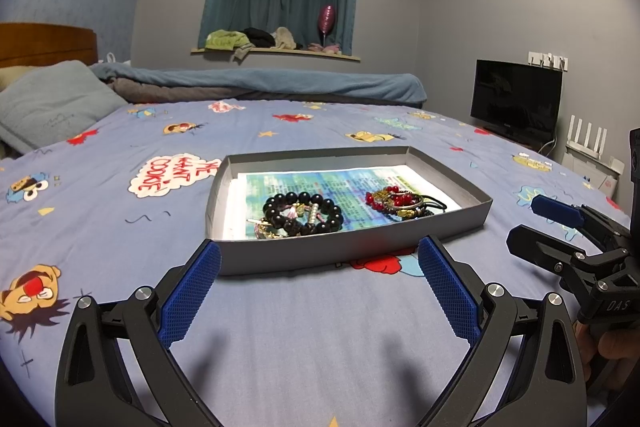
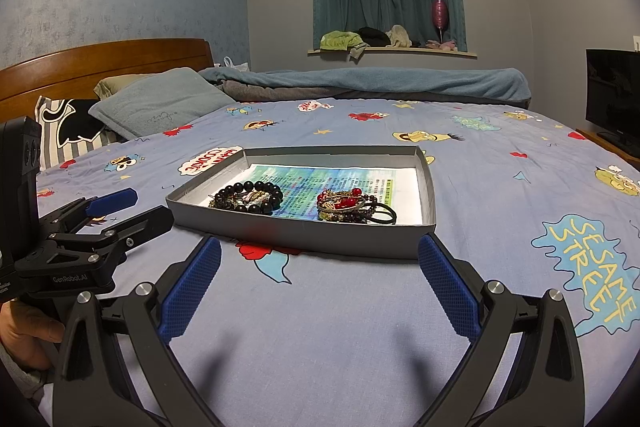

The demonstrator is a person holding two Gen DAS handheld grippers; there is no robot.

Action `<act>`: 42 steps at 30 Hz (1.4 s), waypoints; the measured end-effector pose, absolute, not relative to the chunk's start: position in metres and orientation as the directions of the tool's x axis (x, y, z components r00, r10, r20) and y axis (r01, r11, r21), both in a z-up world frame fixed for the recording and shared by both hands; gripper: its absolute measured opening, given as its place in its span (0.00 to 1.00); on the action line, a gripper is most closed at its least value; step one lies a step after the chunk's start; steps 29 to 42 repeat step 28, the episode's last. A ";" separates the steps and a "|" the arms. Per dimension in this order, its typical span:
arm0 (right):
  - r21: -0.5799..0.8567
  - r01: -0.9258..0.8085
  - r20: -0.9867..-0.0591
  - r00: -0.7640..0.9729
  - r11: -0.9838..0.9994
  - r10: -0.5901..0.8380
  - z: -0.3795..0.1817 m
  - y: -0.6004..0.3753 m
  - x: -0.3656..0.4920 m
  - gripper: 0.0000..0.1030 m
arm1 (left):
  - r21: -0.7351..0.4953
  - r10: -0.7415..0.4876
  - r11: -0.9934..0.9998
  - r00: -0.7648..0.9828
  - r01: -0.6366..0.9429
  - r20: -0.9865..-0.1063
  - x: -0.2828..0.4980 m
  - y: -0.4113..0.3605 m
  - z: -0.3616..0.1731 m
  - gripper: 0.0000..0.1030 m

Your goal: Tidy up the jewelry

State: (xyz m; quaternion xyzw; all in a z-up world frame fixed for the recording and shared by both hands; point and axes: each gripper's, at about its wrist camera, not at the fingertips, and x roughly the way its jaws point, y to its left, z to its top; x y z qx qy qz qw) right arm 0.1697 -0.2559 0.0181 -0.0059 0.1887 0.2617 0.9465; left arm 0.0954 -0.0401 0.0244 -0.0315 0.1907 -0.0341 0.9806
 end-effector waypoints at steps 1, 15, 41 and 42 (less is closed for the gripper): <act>0.088 -0.498 -0.360 0.792 0.863 0.493 0.018 -0.256 0.170 0.95 | -0.075 -0.079 0.996 0.925 0.055 -0.372 0.095 -0.039 0.024 0.95; 0.085 -0.497 -0.365 0.791 0.863 0.492 0.015 -0.255 0.170 0.95 | -0.075 -0.080 0.996 0.925 0.055 -0.371 0.095 -0.039 0.024 0.95; 0.085 -0.498 -0.366 0.790 0.863 0.491 0.015 -0.255 0.172 0.95 | -0.074 -0.078 0.996 0.924 0.054 -0.374 0.096 -0.039 0.022 0.95; 0.085 -0.498 -0.366 0.790 0.863 0.491 0.015 -0.255 0.172 0.95 | -0.074 -0.078 0.996 0.924 0.054 -0.374 0.096 -0.039 0.022 0.95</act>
